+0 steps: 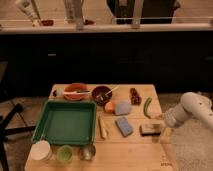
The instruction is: Wipe table surface with eraser
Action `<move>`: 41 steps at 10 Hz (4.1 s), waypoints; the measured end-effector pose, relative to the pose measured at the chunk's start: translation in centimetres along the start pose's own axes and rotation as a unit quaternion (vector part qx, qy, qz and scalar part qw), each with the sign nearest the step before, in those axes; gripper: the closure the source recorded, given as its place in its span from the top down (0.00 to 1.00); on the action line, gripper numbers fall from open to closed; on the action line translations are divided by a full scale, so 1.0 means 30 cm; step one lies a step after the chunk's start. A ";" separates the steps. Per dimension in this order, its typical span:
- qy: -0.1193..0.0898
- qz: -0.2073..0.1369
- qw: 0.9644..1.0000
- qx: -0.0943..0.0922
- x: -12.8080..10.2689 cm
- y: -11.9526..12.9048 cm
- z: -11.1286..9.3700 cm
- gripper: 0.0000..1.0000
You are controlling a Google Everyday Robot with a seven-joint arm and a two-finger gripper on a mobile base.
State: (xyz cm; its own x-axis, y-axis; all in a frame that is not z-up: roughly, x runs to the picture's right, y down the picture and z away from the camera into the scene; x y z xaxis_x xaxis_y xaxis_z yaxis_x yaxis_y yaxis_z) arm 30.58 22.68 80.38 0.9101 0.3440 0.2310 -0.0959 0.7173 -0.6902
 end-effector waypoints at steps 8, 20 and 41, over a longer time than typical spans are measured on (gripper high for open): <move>0.022 0.002 1.000 0.019 0.040 -0.029 0.056 0.80; 0.045 -0.022 0.999 0.019 -0.003 -0.050 0.051 0.00; 0.158 -0.131 0.979 0.005 -0.283 0.229 0.001 0.00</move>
State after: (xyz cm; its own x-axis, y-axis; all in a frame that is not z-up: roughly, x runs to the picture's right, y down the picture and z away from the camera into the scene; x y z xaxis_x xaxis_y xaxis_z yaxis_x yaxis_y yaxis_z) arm 22.16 24.70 73.70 0.9829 -0.0564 0.1755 0.1560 0.7617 -0.6289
